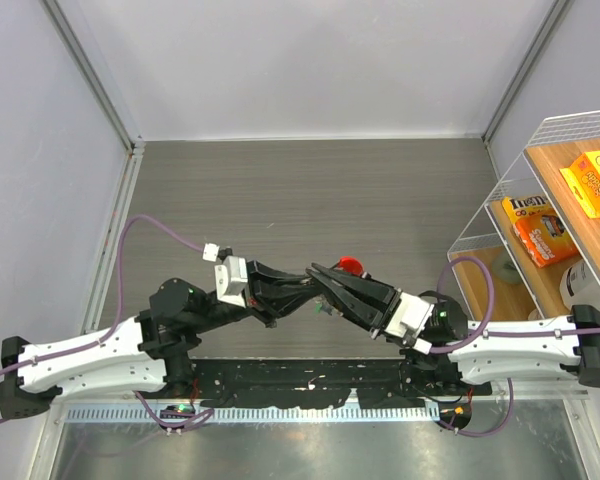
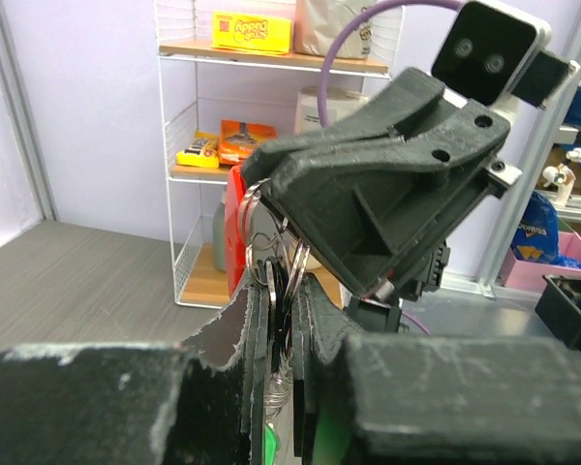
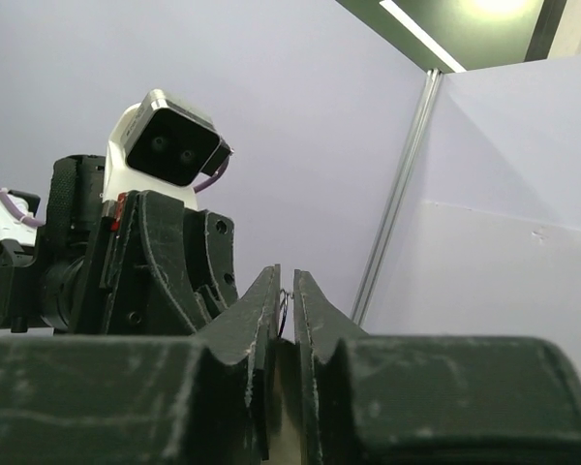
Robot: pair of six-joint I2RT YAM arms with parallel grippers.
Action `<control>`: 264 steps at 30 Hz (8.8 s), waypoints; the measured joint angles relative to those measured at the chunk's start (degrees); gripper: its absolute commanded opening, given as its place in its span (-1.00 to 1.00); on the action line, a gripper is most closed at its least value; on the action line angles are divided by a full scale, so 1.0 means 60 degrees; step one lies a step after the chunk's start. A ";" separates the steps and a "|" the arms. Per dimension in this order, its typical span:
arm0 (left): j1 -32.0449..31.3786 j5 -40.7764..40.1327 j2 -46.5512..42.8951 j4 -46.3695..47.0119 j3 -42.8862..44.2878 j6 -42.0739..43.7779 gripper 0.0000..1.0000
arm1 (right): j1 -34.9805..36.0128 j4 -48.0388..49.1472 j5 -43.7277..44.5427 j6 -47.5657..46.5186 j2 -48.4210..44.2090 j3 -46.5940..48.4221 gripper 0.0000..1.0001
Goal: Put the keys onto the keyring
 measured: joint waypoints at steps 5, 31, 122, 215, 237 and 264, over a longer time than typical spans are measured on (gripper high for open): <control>-0.0084 0.0346 -0.0131 -0.0335 -0.0219 0.0000 -1.00 | -0.0015 0.0186 0.0095 0.0149 -0.0120 0.0004 -0.19; -0.0226 0.1300 -0.0557 -0.4670 0.0433 0.1872 -1.00 | -0.0106 -1.4910 0.0426 0.5661 -0.2226 0.6583 0.06; -0.0783 -0.0018 -0.0747 -0.3774 -0.0084 0.2776 -0.18 | 0.1104 -1.2892 0.3512 0.7369 -0.1596 0.3566 -0.89; -0.0794 0.0874 0.0255 -0.3005 0.0903 0.1574 0.01 | 0.2036 0.0186 0.0882 -0.2929 -0.0576 -0.1049 -0.88; -0.0747 0.0623 0.0291 -0.3013 0.0900 0.1566 -1.00 | 0.2557 0.0182 0.1045 -0.3989 -0.0441 -0.0951 -0.74; -0.0798 -0.0882 -0.0707 -0.4554 0.0718 0.2014 -1.00 | 0.2750 -0.1643 0.2787 -0.1931 -0.3464 -0.1526 0.28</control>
